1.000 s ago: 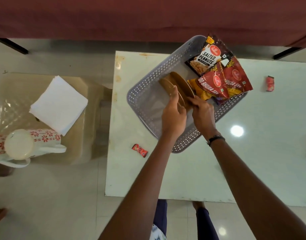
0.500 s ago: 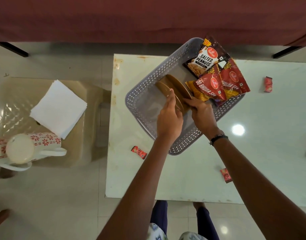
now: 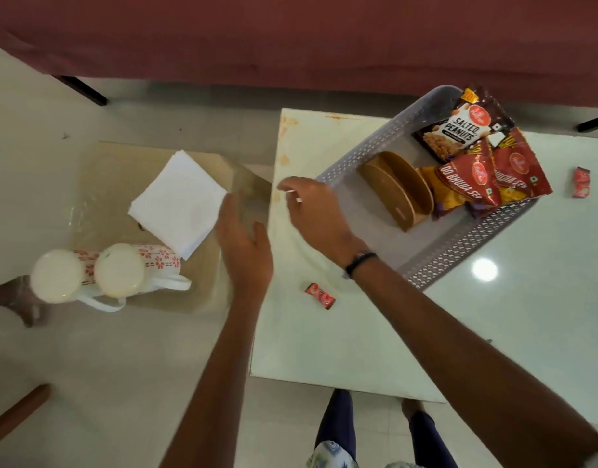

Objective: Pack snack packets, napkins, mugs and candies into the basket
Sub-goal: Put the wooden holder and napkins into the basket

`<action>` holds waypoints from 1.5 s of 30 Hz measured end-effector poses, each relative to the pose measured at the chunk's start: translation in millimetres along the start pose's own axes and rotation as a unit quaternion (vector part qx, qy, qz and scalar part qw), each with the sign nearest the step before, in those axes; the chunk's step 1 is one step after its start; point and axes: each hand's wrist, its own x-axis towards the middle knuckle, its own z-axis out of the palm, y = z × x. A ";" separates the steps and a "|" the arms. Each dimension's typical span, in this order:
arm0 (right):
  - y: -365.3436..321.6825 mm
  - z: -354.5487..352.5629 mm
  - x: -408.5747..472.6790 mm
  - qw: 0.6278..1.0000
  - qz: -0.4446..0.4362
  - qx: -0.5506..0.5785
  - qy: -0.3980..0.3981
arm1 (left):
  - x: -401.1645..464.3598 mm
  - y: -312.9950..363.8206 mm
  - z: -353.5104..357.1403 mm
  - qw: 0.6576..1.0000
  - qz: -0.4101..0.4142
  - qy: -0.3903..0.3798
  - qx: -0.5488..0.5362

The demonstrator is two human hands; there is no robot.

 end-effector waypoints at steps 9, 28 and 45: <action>-47.9 100.4 52.5 0.996 0.051 -0.003 -0.076 | 32.9 -68.0 -27.2 0.957 -0.006 -0.137 0.256; -26.2 83.1 50.2 0.984 0.110 0.130 -0.047 | 17.7 -33.6 -29.9 0.992 0.022 0.041 0.122; 64.1 -133.4 -68.2 0.895 0.230 0.371 -0.094 | -34.5 100.0 29.7 0.833 -0.301 -0.266 -0.381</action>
